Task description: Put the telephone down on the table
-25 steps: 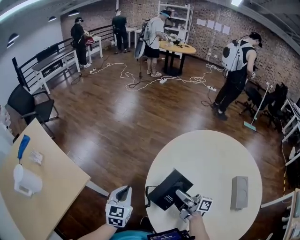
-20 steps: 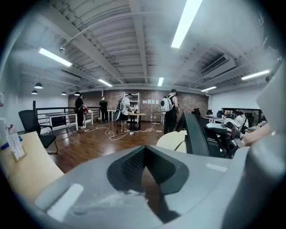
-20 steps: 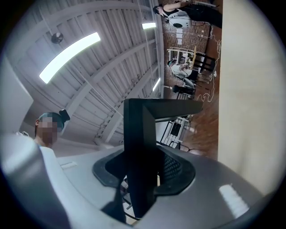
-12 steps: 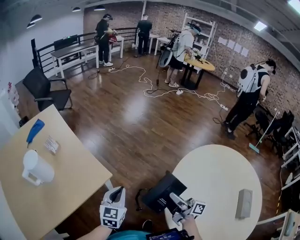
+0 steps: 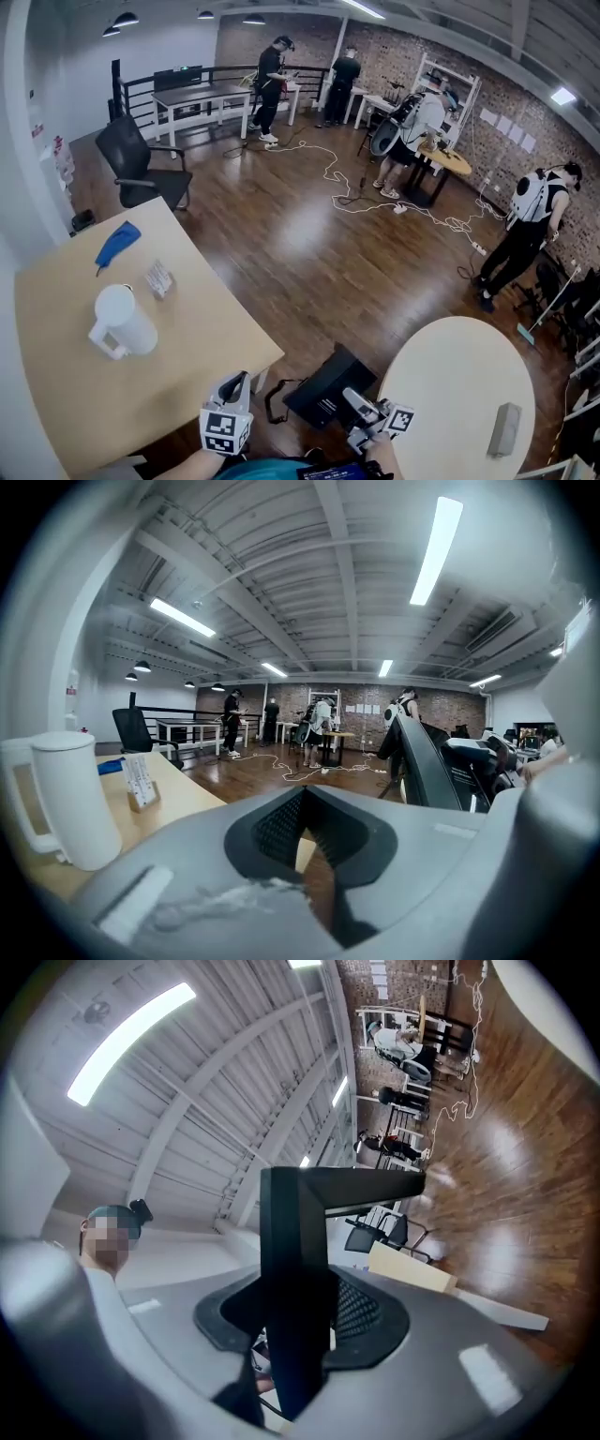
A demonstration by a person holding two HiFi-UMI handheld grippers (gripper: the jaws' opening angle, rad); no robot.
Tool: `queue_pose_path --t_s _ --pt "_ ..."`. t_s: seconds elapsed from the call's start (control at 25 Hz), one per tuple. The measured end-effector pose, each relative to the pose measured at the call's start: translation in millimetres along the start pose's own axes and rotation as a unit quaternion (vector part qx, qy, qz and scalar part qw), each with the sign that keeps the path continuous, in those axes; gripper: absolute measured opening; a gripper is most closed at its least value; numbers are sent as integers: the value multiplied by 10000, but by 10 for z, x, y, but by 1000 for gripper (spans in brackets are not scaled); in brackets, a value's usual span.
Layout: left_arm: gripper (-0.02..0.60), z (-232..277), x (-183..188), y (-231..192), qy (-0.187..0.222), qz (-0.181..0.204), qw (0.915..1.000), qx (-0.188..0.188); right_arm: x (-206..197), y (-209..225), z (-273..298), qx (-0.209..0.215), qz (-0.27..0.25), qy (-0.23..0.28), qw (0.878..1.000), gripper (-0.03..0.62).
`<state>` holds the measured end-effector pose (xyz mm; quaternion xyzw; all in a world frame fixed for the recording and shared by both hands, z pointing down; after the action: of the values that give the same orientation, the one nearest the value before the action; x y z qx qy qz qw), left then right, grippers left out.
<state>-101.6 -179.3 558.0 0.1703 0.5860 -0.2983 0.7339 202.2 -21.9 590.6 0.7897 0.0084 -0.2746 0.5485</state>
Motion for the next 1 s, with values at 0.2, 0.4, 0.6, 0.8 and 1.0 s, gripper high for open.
queue_pose_path --t_s 0.2,0.4,0.6,0.8,1.0 --pt "12 -317 -58 -480 68 -129 9993 335 -268 1 551 178 142 -270 9994 149" --pt "12 -636 -147 -924 67 -238 9964 811 -501 47 1063 312 245 -657 9970 149" --pt "12 -818 -242 -1174 21 -468 9903 1307 -550 147 1535 502 339 -1196 9910 149" --pt "12 -881 -300 -1406 -59 -570 9819 1804 -607 490 2104 737 551 -1760 9801 150" --pt "12 -928 -242 -1591 -181 -614 9713 2290 -641 724 2729 1029 696 -2411 9625 150"
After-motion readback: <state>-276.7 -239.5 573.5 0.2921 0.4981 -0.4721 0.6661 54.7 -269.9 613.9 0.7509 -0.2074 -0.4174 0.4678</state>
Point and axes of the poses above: the fingertips, and each gripper's own axes: z forward along the fingers, y to its right, x out of its top, the point moved 9 cm from there along -z, backward along the fingers, and after that the axes turned 1 degree about x, right-handed, at the moved point
